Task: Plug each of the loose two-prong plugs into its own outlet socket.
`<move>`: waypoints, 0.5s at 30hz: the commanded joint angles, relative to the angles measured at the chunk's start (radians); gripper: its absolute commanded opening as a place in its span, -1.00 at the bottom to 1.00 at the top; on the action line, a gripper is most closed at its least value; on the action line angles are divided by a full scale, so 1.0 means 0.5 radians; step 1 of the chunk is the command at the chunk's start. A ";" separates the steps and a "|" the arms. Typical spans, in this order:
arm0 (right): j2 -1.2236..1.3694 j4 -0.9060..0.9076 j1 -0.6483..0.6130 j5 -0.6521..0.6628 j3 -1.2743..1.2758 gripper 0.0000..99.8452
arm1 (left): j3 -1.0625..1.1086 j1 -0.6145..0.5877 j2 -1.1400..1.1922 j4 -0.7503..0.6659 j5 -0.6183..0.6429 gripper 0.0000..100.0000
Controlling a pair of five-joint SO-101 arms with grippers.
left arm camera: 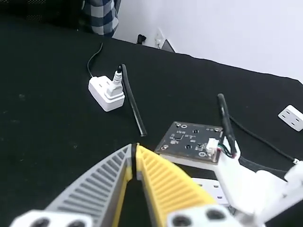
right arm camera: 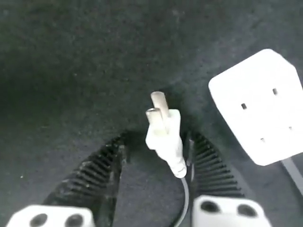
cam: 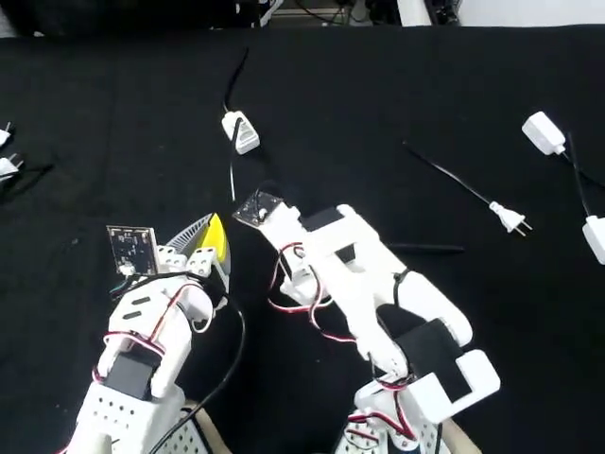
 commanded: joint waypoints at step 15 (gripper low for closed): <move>0.005 0.328 0.012 -0.006 -0.275 -0.90 | 0.026 -0.002 -0.028 -0.034 -0.006 -0.94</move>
